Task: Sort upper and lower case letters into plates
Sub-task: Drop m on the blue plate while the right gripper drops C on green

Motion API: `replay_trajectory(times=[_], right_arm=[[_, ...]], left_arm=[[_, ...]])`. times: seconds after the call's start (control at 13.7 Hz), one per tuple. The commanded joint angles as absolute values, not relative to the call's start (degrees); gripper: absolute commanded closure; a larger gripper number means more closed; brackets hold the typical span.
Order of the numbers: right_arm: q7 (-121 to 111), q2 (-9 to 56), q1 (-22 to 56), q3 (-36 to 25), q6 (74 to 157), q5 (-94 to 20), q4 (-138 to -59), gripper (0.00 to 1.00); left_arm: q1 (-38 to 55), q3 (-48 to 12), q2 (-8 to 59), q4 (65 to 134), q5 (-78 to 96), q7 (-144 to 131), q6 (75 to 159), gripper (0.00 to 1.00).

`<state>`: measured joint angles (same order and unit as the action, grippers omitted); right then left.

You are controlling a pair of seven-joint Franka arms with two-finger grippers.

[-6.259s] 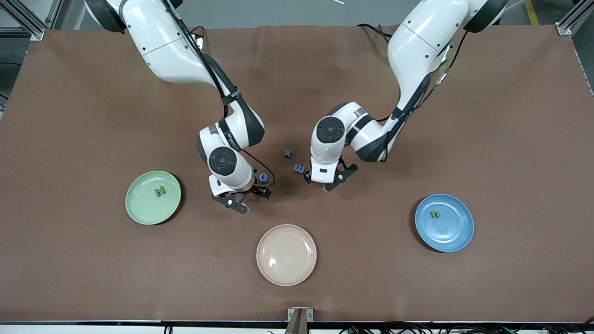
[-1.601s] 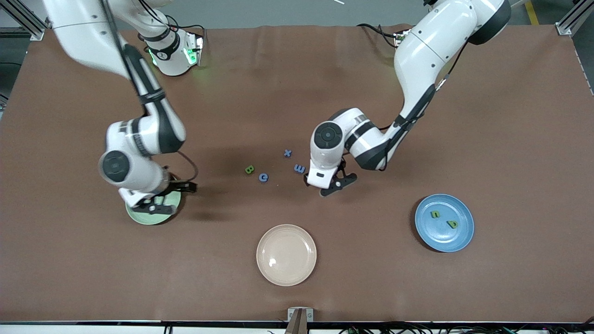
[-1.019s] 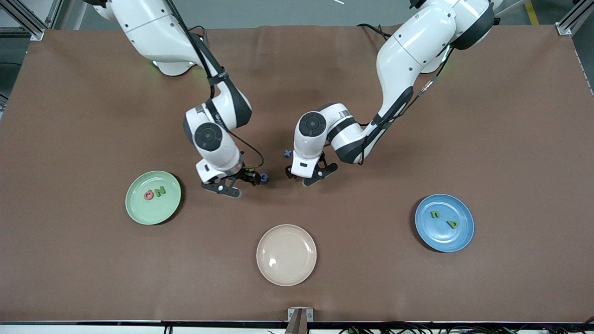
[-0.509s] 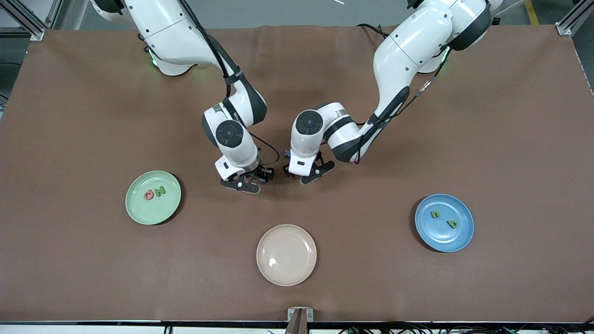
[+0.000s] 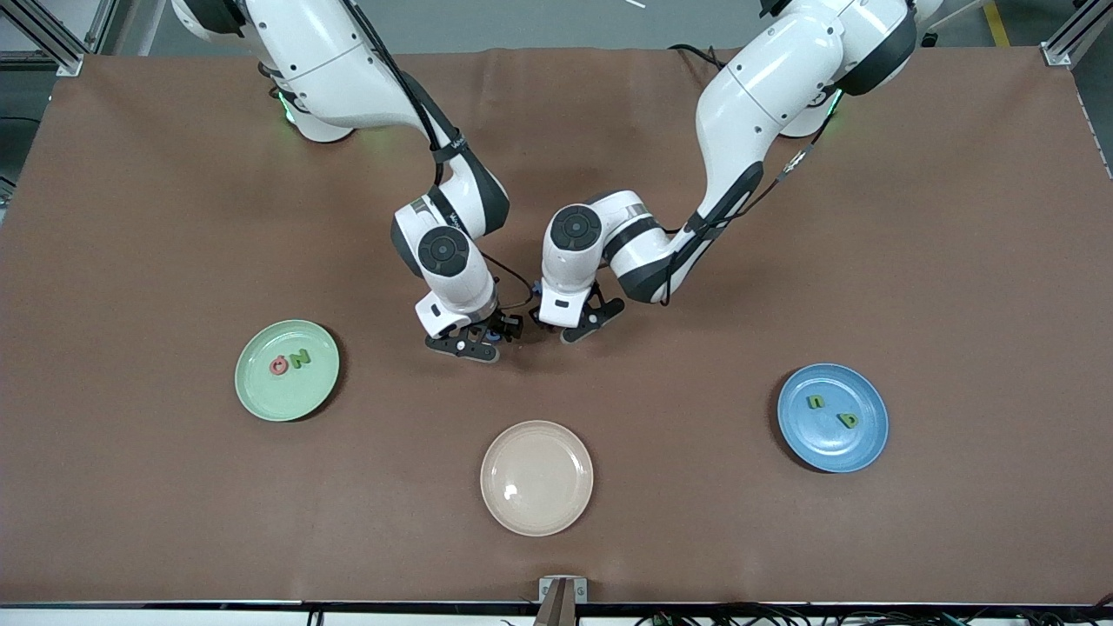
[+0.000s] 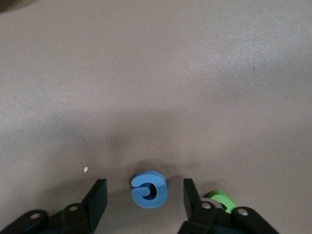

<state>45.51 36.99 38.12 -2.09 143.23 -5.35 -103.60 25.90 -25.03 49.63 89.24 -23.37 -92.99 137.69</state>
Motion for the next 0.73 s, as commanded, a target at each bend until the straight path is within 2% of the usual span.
replay_trajectory(times=[0.0, 0.15, 0.44, 0.51, 0.65], right_arm=[[46.3, 38.0, 39.1, -2.6, 143.3, -5.5, -102.7, 0.34], [46.3, 38.4, 39.4, -2.6, 143.4, -5.5, -102.7, 0.37], [46.4, 38.8, 39.6, -2.6, 144.1, -5.6, -102.8, 0.44], [46.4, 38.8, 39.6, -2.6, 144.1, -5.6, -102.7, 0.49], [46.5, 38.7, 39.6, -2.7, 143.9, -5.6, -102.7, 0.68]], left_arm=[[26.0, -24.5, 49.8, 88.7, -22.8, -93.6, 137.6, 0.48], [25.9, -24.5, 49.8, 88.7, -22.8, -93.6, 137.5, 0.58], [25.6, -24.3, 49.8, 88.9, -22.8, -93.6, 137.5, 0.88], [25.5, -24.3, 49.8, 88.9, -22.8, -93.5, 137.5, 0.90], [25.5, -24.3, 49.8, 88.8, -22.8, -93.3, 137.5, 0.93]])
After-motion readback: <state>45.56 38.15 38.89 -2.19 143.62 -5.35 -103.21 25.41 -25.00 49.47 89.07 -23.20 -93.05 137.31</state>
